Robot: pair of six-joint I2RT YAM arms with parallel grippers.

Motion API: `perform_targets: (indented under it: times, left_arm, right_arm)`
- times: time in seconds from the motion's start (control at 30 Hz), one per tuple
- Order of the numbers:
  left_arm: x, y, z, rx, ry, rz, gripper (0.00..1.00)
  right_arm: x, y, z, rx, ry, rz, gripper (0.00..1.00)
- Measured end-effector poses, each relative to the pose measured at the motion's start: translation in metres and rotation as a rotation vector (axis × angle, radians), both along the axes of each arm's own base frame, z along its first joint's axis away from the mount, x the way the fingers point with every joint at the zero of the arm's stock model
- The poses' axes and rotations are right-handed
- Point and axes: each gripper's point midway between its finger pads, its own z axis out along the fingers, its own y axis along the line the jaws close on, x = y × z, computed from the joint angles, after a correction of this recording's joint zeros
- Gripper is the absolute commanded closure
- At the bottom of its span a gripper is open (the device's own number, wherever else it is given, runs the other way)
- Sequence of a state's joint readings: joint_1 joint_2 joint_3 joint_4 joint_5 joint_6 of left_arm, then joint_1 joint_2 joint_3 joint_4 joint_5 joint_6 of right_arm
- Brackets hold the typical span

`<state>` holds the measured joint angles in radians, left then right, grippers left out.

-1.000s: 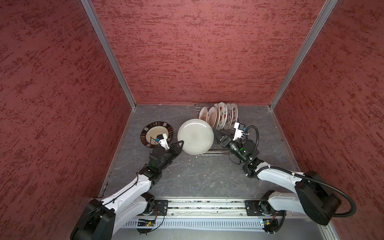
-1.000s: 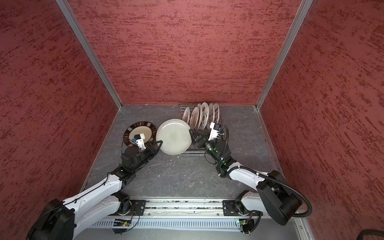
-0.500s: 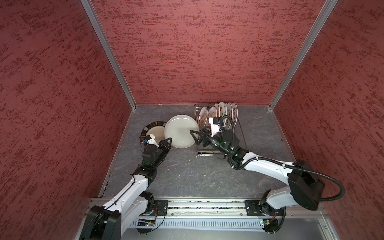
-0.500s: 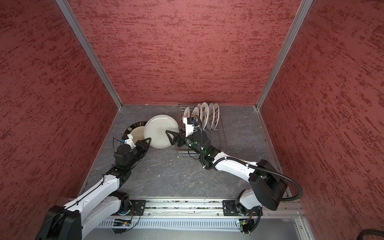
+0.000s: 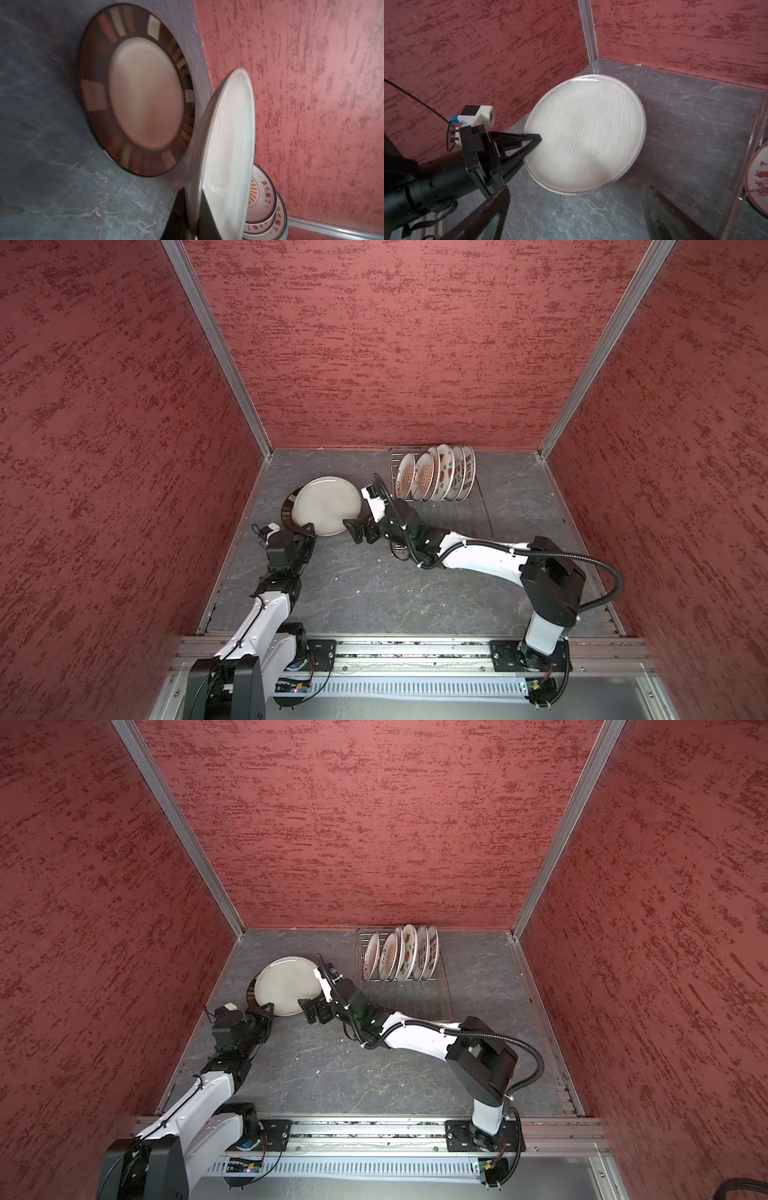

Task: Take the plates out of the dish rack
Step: 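Carry the white plate toward the dark-rimmed plate with the left gripper while the right releases, then lower the white plate flat onto the dark-rimmed plate with the left gripper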

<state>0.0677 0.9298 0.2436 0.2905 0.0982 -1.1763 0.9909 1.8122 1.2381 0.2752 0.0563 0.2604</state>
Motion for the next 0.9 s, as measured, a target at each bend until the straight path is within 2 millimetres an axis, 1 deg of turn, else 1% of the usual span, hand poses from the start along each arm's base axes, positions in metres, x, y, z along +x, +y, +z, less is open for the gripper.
perform_targets:
  times: [0.1,0.23,0.37,0.43,0.63,0.9]
  left_arm:
    - [-0.003,0.010,-0.012,-0.003,0.046,0.046,1.00]
    - [-0.005,0.016,-0.027,-0.006,0.100,0.070,1.00]
    - [-0.008,0.020,-0.042,0.001,0.158,0.091,1.00]
    - [-0.008,0.022,-0.045,0.005,0.178,0.102,1.00]
    - [-0.001,0.029,-0.046,0.018,0.200,0.130,1.00]
    - [0.008,0.031,-0.054,0.019,0.243,0.135,1.00]
  right_arm:
    - [-0.001,0.017,-0.005,-0.024,-0.002,0.025,0.01]
    - [0.005,0.033,-0.016,-0.052,0.012,0.031,0.01]
    - [0.009,0.039,-0.030,-0.085,0.034,0.030,0.01]
    - [0.012,0.042,-0.036,-0.100,0.043,0.029,0.01]
    - [0.017,0.052,-0.044,-0.124,0.059,0.029,0.01]
    - [0.017,0.050,-0.056,-0.155,0.077,0.030,0.01]
